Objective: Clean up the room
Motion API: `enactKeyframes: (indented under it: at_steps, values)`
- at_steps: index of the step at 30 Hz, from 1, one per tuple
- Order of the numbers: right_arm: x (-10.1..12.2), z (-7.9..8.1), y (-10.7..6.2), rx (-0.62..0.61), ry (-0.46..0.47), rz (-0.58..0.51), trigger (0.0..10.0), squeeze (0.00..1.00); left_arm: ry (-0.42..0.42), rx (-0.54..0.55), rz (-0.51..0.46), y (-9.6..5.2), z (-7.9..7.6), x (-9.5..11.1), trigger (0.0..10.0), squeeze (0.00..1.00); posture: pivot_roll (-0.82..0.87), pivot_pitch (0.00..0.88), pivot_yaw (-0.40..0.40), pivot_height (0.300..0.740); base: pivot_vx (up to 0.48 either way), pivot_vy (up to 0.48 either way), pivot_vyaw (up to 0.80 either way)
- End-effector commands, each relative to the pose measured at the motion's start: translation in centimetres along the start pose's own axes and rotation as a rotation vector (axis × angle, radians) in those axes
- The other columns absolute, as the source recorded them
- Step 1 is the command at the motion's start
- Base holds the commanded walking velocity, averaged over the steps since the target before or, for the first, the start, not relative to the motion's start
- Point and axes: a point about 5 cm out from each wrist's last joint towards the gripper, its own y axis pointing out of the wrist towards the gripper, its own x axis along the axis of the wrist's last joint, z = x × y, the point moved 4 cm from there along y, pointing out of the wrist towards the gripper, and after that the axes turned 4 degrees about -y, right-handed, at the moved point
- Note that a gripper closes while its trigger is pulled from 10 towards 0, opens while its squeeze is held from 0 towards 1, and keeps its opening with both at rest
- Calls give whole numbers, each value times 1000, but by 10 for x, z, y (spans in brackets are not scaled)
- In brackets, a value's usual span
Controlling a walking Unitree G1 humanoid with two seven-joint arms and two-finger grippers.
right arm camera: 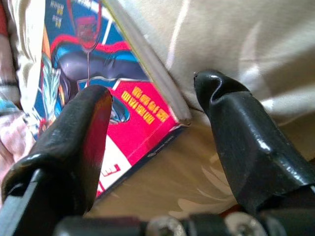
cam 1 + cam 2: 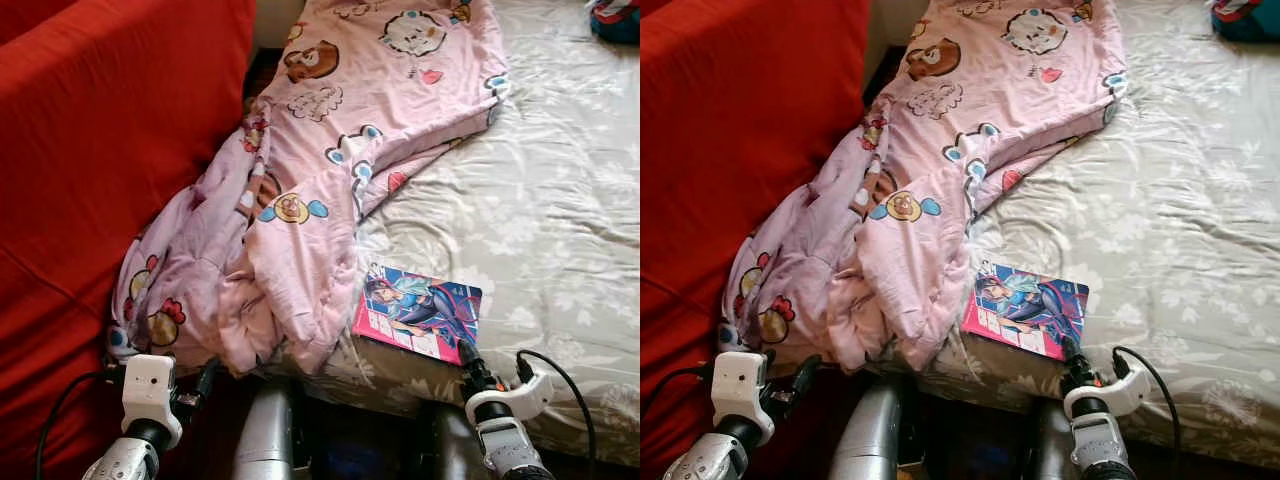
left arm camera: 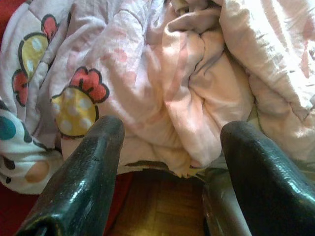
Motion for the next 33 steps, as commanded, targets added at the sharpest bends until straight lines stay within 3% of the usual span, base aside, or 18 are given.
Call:
enactKeyframes:
  at_steps: [1,6,11,19,33]
  values:
    - [-17,-20,-12,-87,59,48,10000,0,15,14,35,-6,5,-5,10000,0,290,270,105,597,0,0,0]
    - [-31,-16,-10,-88,54,112,10000,0,18,18,38,-9,7,-5,10000,0,299,275,105,597,0,0,0]
    - [-48,-1,-6,-37,25,199,10000,0,21,22,40,-10,8,-5,10000,0,300,278,104,597,0,0,0]
    - [-62,12,-4,0,33,250,10000,0,24,23,46,-14,6,-5,10000,0,308,283,104,597,0,0,0]
    - [-39,30,10,43,73,132,10000,0,25,27,52,-17,5,-6,10000,0,309,288,104,597,0,0,0]
